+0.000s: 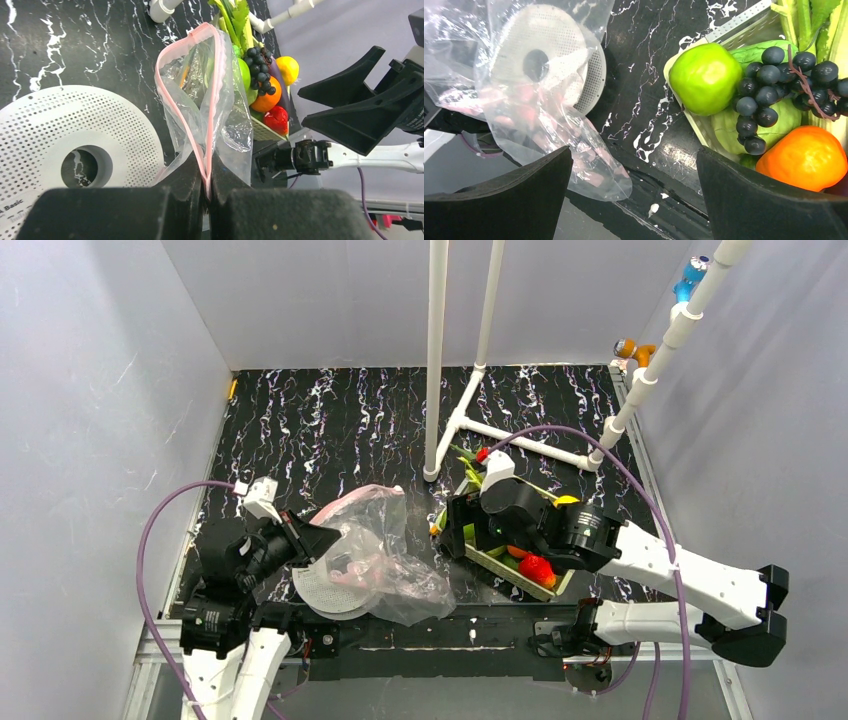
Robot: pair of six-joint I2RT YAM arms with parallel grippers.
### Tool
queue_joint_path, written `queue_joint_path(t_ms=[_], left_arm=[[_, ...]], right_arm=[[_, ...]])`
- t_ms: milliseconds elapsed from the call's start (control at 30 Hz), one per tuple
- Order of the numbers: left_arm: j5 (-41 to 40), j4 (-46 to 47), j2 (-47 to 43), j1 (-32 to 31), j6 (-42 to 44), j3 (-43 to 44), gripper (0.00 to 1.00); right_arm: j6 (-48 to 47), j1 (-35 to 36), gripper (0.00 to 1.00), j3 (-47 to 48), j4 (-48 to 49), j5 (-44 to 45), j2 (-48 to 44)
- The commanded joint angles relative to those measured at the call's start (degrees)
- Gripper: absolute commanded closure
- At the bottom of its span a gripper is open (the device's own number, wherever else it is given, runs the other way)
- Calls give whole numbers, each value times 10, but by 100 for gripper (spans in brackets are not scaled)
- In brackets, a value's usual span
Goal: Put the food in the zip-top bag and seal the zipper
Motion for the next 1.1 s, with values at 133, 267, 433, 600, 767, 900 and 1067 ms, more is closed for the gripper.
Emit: queue_joint_path(t_ms=[133, 267, 433, 600, 767, 900, 1067], left_arm=[[69, 46, 40, 0, -3, -2, 100], [77, 75, 51, -8, 0, 2, 100], [125, 194, 94, -48, -52, -15, 100], [127, 201, 142, -128, 20, 14, 100], [194, 210, 137, -136, 51, 1, 100], [236, 207, 133, -136, 67, 2, 100], [253, 199, 127, -136, 76, 3, 100]], right_arm=[[1, -3, 0, 42, 33, 27, 14], [1, -3, 0, 60, 46, 22, 21], [7, -3, 0, 60, 77, 2, 13], [-76, -5, 0, 99, 102, -42, 17], [-281, -29, 0, 175, 79, -197, 29], [-339, -93, 0, 266, 26, -359, 80], [-343, -168, 0, 361, -47, -562, 168]])
